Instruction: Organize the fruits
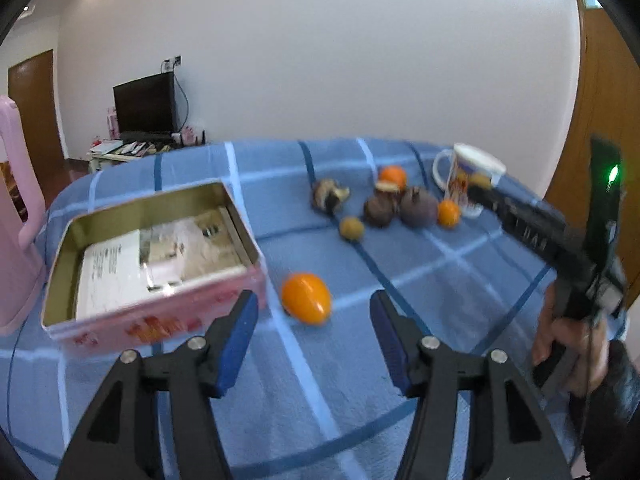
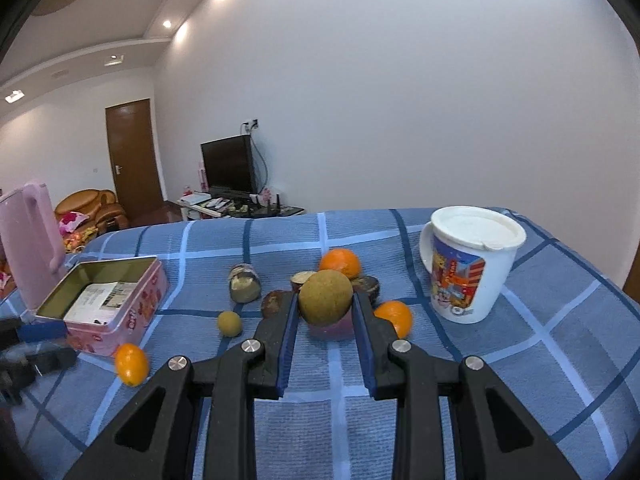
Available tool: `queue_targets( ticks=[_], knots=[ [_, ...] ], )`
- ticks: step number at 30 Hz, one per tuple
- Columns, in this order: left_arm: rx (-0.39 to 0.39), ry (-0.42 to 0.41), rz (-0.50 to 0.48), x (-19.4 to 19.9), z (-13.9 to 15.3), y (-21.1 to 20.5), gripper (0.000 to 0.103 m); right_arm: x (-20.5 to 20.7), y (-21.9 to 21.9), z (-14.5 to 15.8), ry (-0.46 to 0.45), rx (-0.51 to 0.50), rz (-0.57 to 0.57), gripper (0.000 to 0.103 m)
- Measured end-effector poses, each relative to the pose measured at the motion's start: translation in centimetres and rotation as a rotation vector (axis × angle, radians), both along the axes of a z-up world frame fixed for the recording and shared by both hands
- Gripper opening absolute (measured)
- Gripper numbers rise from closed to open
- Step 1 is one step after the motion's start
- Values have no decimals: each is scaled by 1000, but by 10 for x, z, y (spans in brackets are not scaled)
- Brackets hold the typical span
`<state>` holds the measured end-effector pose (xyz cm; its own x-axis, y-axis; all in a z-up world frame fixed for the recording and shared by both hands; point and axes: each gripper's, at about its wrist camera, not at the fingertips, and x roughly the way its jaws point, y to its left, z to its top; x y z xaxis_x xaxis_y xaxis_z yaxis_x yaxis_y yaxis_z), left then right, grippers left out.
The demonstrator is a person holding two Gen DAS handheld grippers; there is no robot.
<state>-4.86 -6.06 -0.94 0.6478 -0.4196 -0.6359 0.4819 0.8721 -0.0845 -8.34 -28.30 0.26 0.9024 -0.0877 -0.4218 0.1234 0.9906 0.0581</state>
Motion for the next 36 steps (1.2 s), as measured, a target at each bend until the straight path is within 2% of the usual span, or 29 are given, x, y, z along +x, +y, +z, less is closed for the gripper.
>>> queue_targets(
  ticks=[2, 4, 6, 8, 13, 19, 20, 23, 32, 36],
  knots=[
    [57, 12, 14, 2, -8, -17, 61, -1, 1, 0, 2, 4, 10, 30],
    [112, 28, 68, 12, -15, -31, 60, -1, 0, 0, 4, 15, 15, 30],
    [116, 78, 105, 24, -22, -36, 58, -2, -4, -1, 4, 37, 19, 30],
    [105, 144, 127, 37, -31, -40, 49, -2, -8, 0, 4, 62, 20, 30],
    [70, 209, 93, 53, -44, -55, 45, -2, -16, 1, 6, 111, 25, 30],
    [105, 173, 97, 70, -41, -78, 45, 0, -23, -1, 20, 160, 24, 30],
    [115, 170, 90, 73, -42, -82, 39, 1, -25, -1, 23, 164, 22, 30],
    [137, 164, 73, 72, -43, -88, 39, 2, -28, -3, 31, 166, 6, 30],
    [63, 176, 48, 55, -39, -62, 38, 5, -37, -8, 50, 153, -49, 30],
    [58, 91, 65, 45, -24, -51, 38, 0, -30, -5, 25, 102, -54, 30]
  ],
)
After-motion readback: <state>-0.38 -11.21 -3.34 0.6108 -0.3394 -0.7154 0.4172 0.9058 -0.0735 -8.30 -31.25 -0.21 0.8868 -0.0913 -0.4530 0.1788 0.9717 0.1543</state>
